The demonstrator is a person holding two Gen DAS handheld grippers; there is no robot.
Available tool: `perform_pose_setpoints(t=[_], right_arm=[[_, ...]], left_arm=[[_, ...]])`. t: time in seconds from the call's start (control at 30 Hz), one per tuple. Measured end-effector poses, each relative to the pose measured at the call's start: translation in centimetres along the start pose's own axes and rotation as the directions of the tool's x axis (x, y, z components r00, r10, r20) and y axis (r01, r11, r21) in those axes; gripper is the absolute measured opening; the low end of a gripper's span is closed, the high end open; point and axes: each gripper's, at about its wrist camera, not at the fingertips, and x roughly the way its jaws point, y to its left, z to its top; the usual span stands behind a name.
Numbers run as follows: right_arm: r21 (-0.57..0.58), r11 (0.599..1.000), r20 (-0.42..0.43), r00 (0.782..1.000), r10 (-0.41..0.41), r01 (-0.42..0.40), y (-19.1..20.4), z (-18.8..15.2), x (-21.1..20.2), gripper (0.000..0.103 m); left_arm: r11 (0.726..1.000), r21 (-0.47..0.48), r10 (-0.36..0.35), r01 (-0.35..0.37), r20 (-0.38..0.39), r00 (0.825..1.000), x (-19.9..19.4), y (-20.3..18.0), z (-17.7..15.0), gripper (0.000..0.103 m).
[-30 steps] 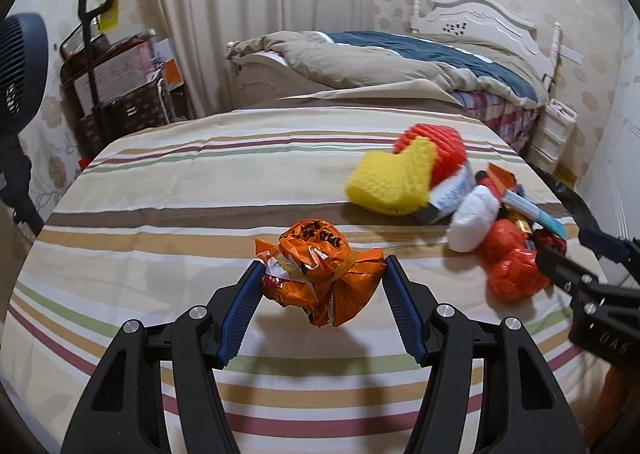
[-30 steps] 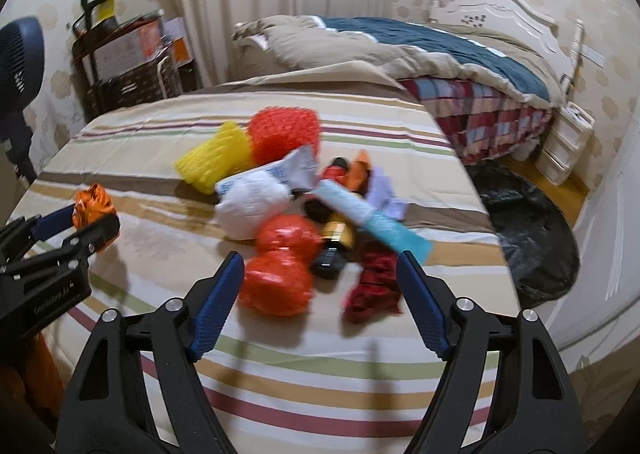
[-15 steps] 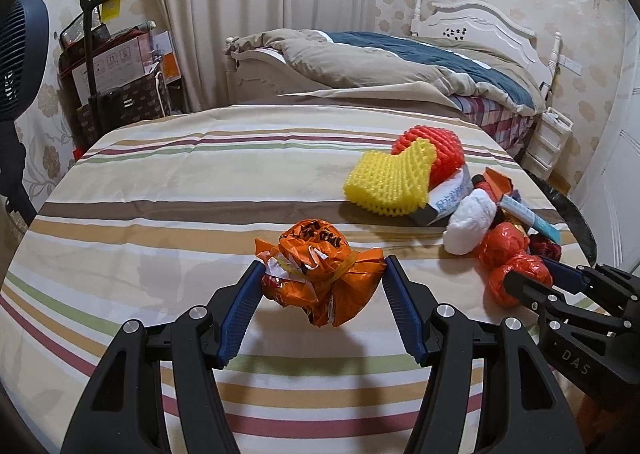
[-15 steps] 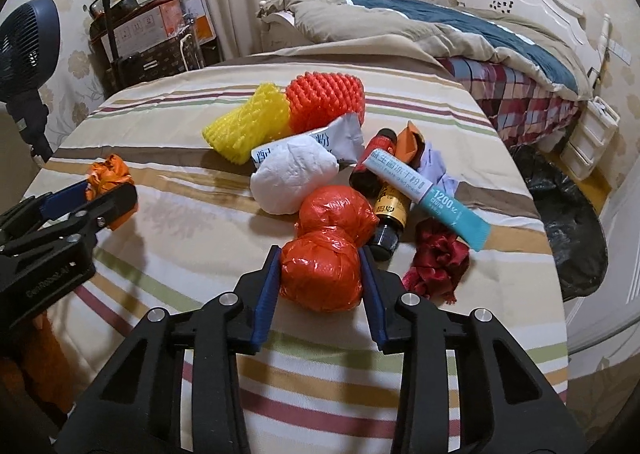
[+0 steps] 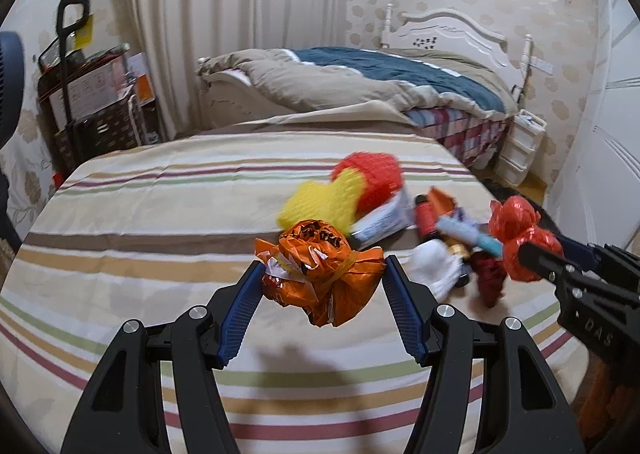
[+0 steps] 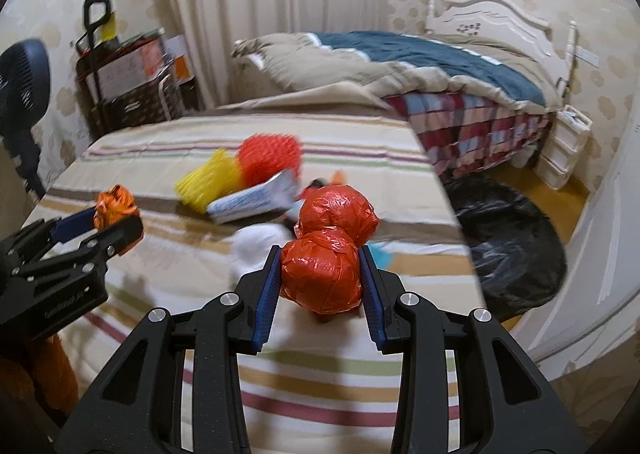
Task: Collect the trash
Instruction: 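Carry both bags over the black bin and open both tools to drop them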
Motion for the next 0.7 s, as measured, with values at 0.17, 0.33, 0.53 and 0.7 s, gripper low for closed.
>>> perform_pose_setpoints(t=[0.17,0.33,0.53,0.7], right_arm=[[0.045,0.998,0.027,0.999,-0.046,0.045,-3.4,0.9,-0.4,0.036],[0.087,0.991,0.046,0.993,-0.107,0.103,-7.3,1.5,0.0,0.036],[0.136,0.979,0.035,0.987,-0.158,0.152,-12.4,2.4,2.1,0.036],[0.169,0.969,0.027,0.982,-0.187,0.180,-16.0,2.7,3.5,0.037]], left_arm=[[0.998,0.045,-0.042,0.041,0.020,0.999,0.8,-3.0,1.2,0.061],[0.993,0.071,-0.092,0.090,0.027,0.995,2.0,-6.4,2.7,0.061],[0.984,0.103,-0.150,0.147,0.018,0.989,4.5,-11.1,4.9,0.061],[0.974,0.143,-0.182,0.178,0.014,0.983,6.6,-15.2,6.2,0.061]])
